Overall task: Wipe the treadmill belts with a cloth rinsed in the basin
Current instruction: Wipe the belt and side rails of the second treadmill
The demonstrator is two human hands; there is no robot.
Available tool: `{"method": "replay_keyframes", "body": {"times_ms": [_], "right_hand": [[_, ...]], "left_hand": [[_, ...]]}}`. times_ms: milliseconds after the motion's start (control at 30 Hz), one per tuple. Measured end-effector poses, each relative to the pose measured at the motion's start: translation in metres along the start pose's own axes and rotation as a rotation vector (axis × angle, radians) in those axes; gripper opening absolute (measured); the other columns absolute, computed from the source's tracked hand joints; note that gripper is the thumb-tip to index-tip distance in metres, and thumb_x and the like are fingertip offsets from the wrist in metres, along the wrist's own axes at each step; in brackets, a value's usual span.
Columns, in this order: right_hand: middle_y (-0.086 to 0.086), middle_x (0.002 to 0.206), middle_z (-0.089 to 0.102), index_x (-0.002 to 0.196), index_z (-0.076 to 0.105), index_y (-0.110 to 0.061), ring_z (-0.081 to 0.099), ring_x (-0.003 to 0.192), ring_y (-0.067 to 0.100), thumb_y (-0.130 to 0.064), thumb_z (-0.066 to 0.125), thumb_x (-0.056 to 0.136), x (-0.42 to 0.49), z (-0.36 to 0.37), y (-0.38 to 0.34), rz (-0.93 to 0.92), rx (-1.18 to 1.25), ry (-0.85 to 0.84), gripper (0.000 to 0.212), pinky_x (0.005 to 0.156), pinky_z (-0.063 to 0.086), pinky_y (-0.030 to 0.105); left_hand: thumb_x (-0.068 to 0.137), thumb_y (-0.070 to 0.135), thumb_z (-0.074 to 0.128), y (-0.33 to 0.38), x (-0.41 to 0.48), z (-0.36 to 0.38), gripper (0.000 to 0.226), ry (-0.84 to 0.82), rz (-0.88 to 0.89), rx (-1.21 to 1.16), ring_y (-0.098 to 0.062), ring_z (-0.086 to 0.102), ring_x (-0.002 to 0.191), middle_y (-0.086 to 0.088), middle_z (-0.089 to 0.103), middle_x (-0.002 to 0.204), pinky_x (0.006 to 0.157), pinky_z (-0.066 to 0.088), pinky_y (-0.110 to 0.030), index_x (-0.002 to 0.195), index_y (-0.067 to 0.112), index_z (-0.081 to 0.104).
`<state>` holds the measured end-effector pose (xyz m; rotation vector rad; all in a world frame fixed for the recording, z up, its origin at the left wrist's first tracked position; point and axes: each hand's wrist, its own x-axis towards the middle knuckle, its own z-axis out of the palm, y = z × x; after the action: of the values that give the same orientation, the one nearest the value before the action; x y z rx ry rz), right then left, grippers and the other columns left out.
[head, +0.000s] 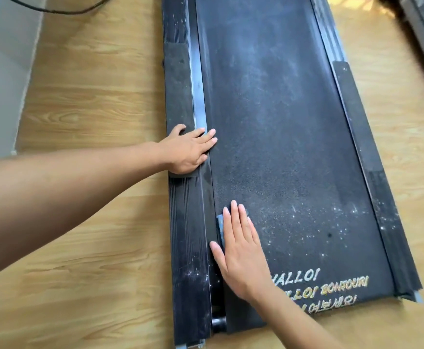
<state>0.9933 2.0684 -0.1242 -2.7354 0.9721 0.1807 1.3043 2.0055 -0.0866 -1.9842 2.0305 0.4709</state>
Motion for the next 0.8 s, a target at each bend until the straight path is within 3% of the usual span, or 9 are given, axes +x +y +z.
{"method": "replay_keyframes", "body": {"times_ms": [133, 300, 467, 533, 600, 633, 700, 733, 800], "right_hand": [[0.011, 0.176, -0.004, 0.167, 0.010, -0.008, -0.001, 0.163, 0.026, -0.044, 0.035, 0.109, -0.047, 0.008, -0.002, -0.004, -0.020, -0.037, 0.073, 0.127, 0.008, 0.041], [0.011, 0.175, -0.009, 0.167, 0.009, -0.006, -0.008, 0.162, 0.024, -0.039, 0.031, 0.105, 0.002, 0.005, -0.013, 0.105, -0.023, -0.033, 0.073, 0.128, 0.006, 0.043], [0.009, 0.173, -0.017, 0.167, 0.001, -0.009, -0.019, 0.160, 0.021, -0.042, 0.013, 0.098, 0.078, -0.022, -0.009, 0.103, 0.108, -0.092, 0.077, 0.131, 0.000, 0.045], [0.011, 0.174, -0.015, 0.167, 0.002, -0.009, -0.019, 0.160, 0.023, -0.043, 0.022, 0.099, 0.104, -0.033, -0.006, 0.116, 0.134, -0.078, 0.079, 0.131, 0.001, 0.048], [0.011, 0.175, -0.012, 0.167, 0.006, -0.012, -0.019, 0.160, 0.024, -0.045, 0.046, 0.098, 0.106, -0.044, -0.003, 0.104, 0.167, -0.015, 0.086, 0.131, -0.003, 0.045], [0.010, 0.175, -0.005, 0.166, 0.014, -0.013, -0.014, 0.161, 0.024, -0.045, 0.057, 0.094, 0.098, -0.047, -0.002, 0.106, 0.202, 0.046, 0.090, 0.131, -0.002, 0.042], [0.007, 0.167, 0.025, 0.152, 0.040, -0.017, 0.014, 0.159, 0.026, -0.046, 0.074, 0.085, 0.073, -0.051, -0.002, 0.151, 0.263, 0.195, 0.081, 0.129, 0.016, 0.041], [0.002, 0.155, 0.037, 0.139, 0.049, -0.020, 0.029, 0.151, 0.025, -0.047, 0.079, 0.081, 0.060, -0.048, -0.001, 0.178, 0.269, 0.236, 0.071, 0.122, 0.027, 0.042], [-0.006, 0.136, 0.045, 0.120, 0.057, -0.025, 0.042, 0.133, 0.022, -0.050, 0.082, 0.080, 0.044, -0.037, 0.002, 0.187, 0.248, 0.222, 0.053, 0.106, 0.037, 0.041]], "left_hand": [[0.113, 0.041, 0.017, -0.003, 0.002, 0.006, 0.062, -0.034, 0.005, -0.039, -0.016, -0.006, 0.162, 0.007, -0.018, 0.174, 0.126, 0.004, -0.058, 0.168, 0.024, -0.005], [0.112, 0.051, 0.015, -0.006, 0.009, 0.008, 0.066, -0.104, 0.003, -0.176, -0.016, -0.022, 0.159, 0.007, -0.028, 0.171, 0.125, -0.017, -0.058, 0.166, 0.025, -0.013], [0.110, 0.057, 0.017, -0.007, 0.007, 0.014, 0.073, -0.094, 0.006, -0.148, -0.017, -0.028, 0.157, 0.007, -0.032, 0.169, 0.123, -0.021, -0.057, 0.164, 0.024, -0.018], [0.109, 0.059, 0.017, -0.006, 0.006, 0.013, 0.073, -0.108, 0.006, -0.156, -0.016, -0.028, 0.157, 0.007, -0.032, 0.169, 0.123, -0.022, -0.057, 0.165, 0.024, -0.017], [0.110, 0.058, 0.016, -0.005, 0.006, 0.012, 0.073, -0.119, 0.009, -0.172, -0.016, -0.029, 0.157, 0.008, -0.032, 0.169, 0.123, -0.021, -0.057, 0.165, 0.025, -0.016], [0.110, 0.058, 0.017, -0.006, 0.006, 0.013, 0.072, -0.116, 0.006, -0.172, -0.016, -0.029, 0.157, 0.008, -0.033, 0.169, 0.124, -0.021, -0.057, 0.165, 0.025, -0.016], [0.110, 0.057, 0.017, -0.008, 0.008, 0.014, 0.072, -0.120, 0.007, -0.171, -0.015, -0.029, 0.157, 0.009, -0.034, 0.168, 0.124, -0.020, -0.058, 0.165, 0.025, -0.017], [0.110, 0.057, 0.017, -0.008, 0.009, 0.014, 0.072, -0.123, 0.010, -0.172, -0.015, -0.029, 0.156, 0.009, -0.034, 0.168, 0.124, -0.020, -0.058, 0.165, 0.026, -0.017], [0.110, 0.056, 0.017, -0.007, 0.009, 0.015, 0.072, -0.116, 0.012, -0.174, -0.014, -0.030, 0.156, 0.009, -0.034, 0.168, 0.123, -0.021, -0.057, 0.165, 0.026, -0.017]]}}
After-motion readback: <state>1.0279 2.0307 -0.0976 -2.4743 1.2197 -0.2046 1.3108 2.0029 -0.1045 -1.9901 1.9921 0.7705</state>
